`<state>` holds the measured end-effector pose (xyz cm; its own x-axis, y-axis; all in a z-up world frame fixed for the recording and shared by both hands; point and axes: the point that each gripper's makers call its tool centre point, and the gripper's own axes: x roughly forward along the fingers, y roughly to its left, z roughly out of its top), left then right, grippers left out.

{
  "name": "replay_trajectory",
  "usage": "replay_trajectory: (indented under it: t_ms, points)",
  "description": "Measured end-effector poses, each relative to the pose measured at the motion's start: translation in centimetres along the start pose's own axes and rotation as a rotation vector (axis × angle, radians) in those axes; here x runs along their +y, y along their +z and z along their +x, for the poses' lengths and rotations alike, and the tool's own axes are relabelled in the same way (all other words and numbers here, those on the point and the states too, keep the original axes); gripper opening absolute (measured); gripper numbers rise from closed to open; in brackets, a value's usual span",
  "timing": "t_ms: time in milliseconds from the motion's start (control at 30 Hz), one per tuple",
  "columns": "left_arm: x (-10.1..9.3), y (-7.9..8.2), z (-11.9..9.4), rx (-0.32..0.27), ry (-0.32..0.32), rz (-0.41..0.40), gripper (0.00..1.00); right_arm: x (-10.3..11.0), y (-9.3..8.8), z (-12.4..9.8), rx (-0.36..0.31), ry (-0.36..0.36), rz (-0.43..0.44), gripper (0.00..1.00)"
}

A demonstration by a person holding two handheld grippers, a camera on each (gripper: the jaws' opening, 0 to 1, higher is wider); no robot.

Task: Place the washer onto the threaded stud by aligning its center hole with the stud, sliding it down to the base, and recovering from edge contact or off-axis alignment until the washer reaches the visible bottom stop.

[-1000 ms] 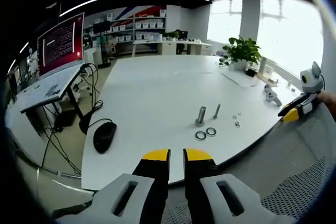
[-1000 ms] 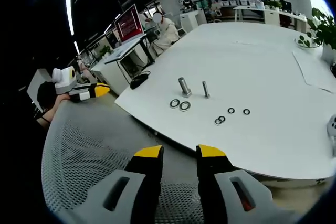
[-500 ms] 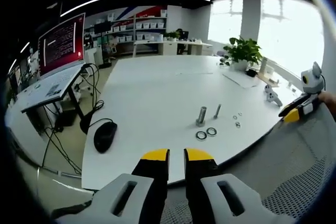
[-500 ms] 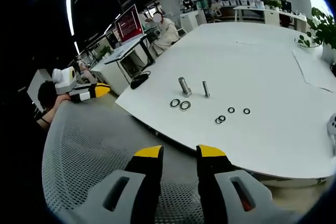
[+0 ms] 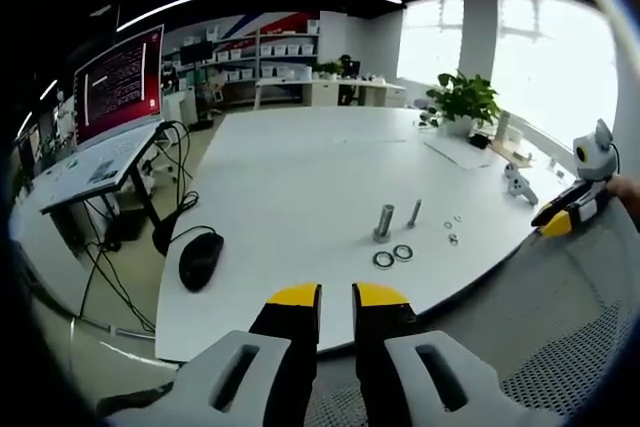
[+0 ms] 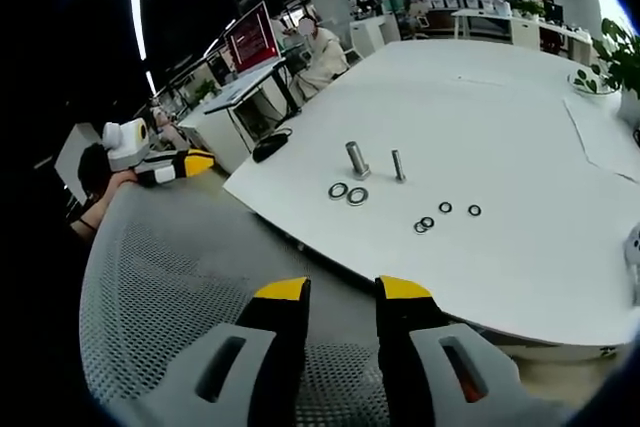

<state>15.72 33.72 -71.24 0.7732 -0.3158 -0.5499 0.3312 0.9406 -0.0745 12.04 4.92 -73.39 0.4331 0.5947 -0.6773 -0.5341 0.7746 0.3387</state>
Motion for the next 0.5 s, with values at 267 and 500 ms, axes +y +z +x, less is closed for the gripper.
replay_trajectory:
  t_ms: [267,500]
  points:
    - [0.09,0.10,0.03,-0.004,-0.001,-0.004,0.10,0.55,-0.42,0.17,0.071,0.044,-0.110,0.29]
    - [0.15,0.23,-0.02,-0.015,-0.003,-0.012,0.10,1.07,-0.71,0.72,0.196,0.128,-0.277,0.29]
